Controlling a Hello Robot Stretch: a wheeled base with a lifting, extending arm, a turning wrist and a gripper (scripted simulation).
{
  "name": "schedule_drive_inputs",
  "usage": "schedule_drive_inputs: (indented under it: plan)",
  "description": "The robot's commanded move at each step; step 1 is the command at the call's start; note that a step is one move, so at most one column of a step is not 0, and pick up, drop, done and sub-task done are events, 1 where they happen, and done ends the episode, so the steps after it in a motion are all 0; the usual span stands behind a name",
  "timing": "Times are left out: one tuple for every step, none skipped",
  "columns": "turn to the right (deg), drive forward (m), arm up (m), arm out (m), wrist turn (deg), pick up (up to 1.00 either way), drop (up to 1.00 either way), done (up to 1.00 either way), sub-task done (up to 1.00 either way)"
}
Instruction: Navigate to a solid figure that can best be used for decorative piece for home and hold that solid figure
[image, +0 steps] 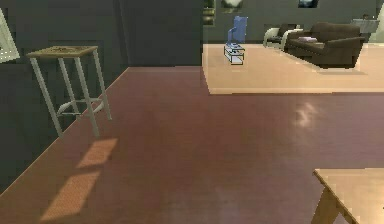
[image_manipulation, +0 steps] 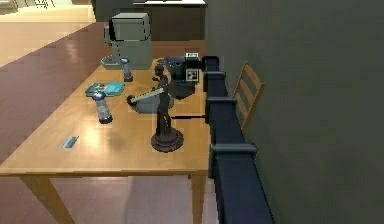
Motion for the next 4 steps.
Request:
schedule_drive_inputs:
  plan:
    - [0.0, 0.0, 0.0, 0.0, 27.0, 0.0, 0.0, 0.0, 0.0]
    - [0.0, 0.0, 0.0, 0.0, 0.0, 1.0, 0.0, 0.0, 0.0]
    - [0.0, 0.0, 0.04, 0.0, 0.0, 0.0, 0.0, 0.0, 0.0]
    - [0.0, 0.0, 0.0, 0.0, 0.0, 0.0, 0.0, 1.0, 0.0]
